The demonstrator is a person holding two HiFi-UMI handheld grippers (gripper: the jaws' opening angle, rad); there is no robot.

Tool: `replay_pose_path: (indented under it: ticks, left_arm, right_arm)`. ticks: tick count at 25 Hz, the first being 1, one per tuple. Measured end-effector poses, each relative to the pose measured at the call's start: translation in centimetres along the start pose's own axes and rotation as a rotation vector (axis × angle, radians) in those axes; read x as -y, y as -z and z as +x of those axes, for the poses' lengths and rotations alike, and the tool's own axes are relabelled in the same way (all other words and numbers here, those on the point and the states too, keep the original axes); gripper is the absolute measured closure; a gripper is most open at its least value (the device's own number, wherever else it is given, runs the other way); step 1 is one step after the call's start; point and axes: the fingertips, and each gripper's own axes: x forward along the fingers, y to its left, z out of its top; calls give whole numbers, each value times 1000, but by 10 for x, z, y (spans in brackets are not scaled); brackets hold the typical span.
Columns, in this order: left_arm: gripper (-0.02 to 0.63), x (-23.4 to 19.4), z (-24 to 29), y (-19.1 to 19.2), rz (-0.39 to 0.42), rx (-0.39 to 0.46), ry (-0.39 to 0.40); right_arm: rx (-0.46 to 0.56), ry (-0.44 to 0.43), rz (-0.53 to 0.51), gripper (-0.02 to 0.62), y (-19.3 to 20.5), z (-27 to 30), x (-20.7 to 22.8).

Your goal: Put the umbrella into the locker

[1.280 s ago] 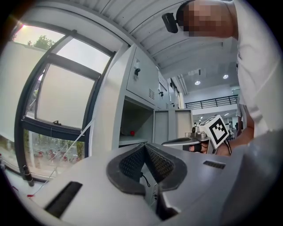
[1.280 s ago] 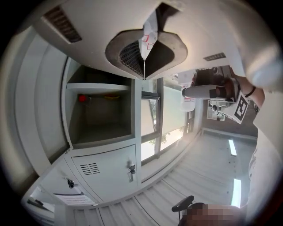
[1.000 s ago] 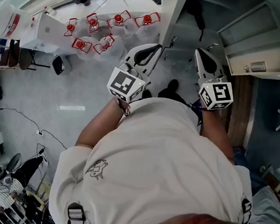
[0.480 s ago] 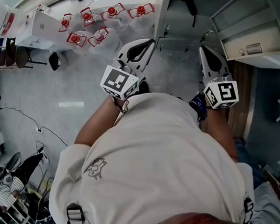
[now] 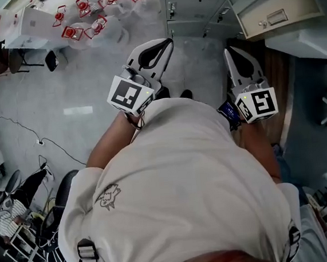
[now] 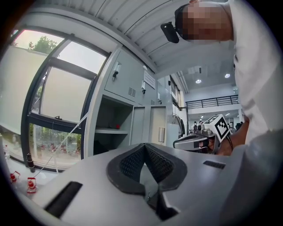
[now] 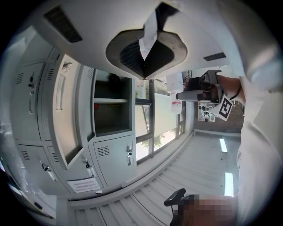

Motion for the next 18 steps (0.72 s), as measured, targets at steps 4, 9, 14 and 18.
replay_pose_path:
  ticks: [4, 9, 14, 18]
  left_arm:
    - [594, 31, 4, 0, 3, 3, -5]
    - [594, 51, 5, -3, 3, 7, -14]
    - [594, 63, 9, -3, 9, 15, -18]
    - [594, 70, 12, -3, 12, 21, -15]
  right_arm:
    - [-3, -5, -4, 554, 4, -29, 7]
    - [3, -21, -4, 554, 10, -46, 7]
    - [10, -36, 3, 554, 10, -52, 6]
    - [21, -43, 19, 554, 11, -55, 8]
